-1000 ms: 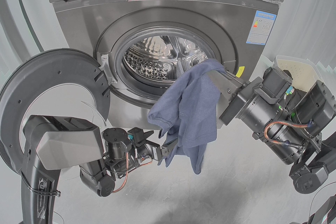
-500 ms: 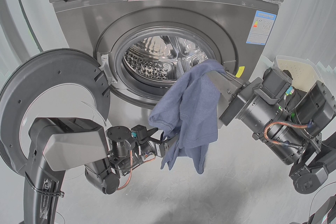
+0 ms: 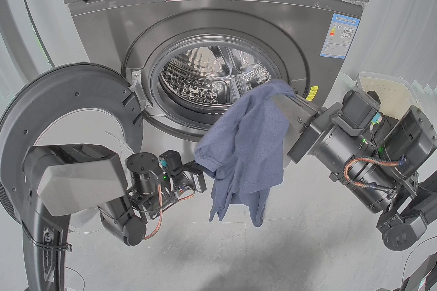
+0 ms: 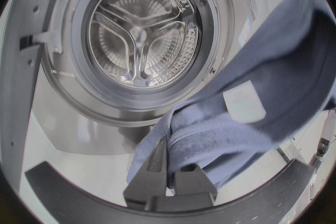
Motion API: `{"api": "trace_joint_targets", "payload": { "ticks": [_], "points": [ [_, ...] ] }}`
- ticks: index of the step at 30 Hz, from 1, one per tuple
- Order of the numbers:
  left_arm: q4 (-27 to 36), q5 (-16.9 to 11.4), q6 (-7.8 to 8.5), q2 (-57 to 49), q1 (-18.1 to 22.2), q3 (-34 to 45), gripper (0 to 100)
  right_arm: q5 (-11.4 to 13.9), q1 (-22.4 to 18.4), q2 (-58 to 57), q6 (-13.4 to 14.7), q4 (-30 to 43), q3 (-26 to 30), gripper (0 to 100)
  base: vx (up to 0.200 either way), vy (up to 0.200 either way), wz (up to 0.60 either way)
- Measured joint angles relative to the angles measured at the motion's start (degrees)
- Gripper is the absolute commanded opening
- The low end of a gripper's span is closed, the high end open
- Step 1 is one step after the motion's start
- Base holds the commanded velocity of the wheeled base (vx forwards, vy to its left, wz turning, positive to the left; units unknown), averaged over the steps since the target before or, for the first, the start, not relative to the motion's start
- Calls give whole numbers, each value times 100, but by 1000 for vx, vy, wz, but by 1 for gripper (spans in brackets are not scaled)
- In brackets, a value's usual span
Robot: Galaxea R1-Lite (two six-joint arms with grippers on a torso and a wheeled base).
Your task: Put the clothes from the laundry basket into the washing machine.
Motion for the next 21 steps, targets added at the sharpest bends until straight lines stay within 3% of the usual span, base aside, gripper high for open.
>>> {"api": "trace_joint_targets", "payload": {
  "ticks": [13, 21],
  "points": [
    [10, -115, 24, -2153, 78, 1883, 0, 35, -712, 149, 10, 41, 407, 0, 0, 0, 0],
    [21, -189, 79, -3206, 183, 1996, 0, 85, -1090, 523, 33, -11, 747, 0, 0, 0, 0]
  ]
}}
